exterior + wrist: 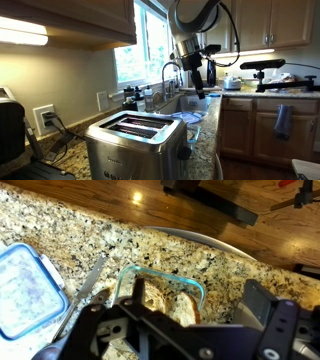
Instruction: Place one slice of bread from the glass bowl inside the toaster
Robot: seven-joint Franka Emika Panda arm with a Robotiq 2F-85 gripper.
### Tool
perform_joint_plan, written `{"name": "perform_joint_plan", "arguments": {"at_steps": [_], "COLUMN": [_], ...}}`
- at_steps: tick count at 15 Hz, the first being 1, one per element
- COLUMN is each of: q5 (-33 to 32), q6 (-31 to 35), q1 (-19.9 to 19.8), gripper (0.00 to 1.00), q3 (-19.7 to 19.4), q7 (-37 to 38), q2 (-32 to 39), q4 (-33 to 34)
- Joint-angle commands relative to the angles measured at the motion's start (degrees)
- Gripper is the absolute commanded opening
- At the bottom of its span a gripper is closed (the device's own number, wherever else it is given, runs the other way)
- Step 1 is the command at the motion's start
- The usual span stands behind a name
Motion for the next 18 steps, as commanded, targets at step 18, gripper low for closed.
{"name": "perform_joint_plan", "arguments": {"at_steps": [18], "q5": [8.65], "q6": [0.14], "q1": [-4.3], "gripper": [1.0], "q3": [3.08], "q7": [-6.89], "q2": [15.56], "q4": [10.95]}}
